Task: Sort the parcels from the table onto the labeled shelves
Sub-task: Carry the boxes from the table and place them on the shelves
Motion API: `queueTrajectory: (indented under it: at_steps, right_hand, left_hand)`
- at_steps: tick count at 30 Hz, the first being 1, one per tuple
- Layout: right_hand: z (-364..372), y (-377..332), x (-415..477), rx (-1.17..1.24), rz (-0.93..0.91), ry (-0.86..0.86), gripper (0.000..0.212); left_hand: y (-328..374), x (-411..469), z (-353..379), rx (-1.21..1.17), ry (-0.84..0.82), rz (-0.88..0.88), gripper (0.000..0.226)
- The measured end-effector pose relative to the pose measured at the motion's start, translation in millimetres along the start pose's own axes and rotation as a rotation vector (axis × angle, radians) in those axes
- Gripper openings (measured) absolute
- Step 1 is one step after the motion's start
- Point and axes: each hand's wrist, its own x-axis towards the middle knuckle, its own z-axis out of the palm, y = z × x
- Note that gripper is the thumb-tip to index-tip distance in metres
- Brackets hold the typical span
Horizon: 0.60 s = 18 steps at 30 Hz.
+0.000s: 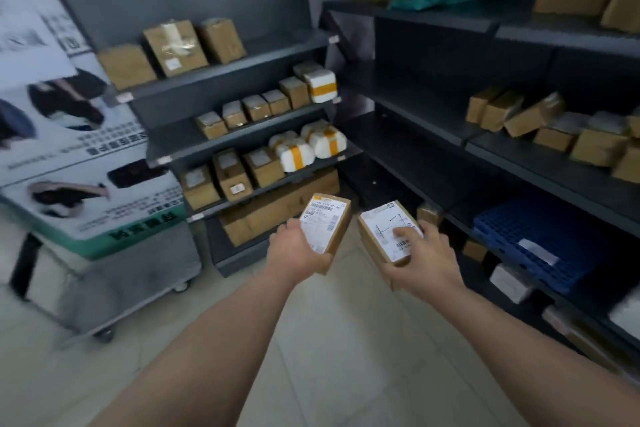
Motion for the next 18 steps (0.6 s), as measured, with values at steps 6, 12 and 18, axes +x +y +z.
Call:
queueTrajectory:
  at_steps: [6,12,18]
  right_hand:
    - [-1.4,-43.2,88.1,0.013,-0.217,-0.049,0.079]
    - [24.0,-82.7,136.7,0.032,-0.323,-0.092,0.075]
    - [61.3,-140.0,183.5,0.016,-0.401,-0.135,0.075]
  left_hand:
    - [-9.0,38.4,-28.4,-0.020,0.111,-0.178,0.095]
    - [-37.0,69.1,-37.2,0.003,0.164,-0.296,0.094]
    - [-97.6,115.2,-55.4,-0.023,0.205,-0.376,0.087]
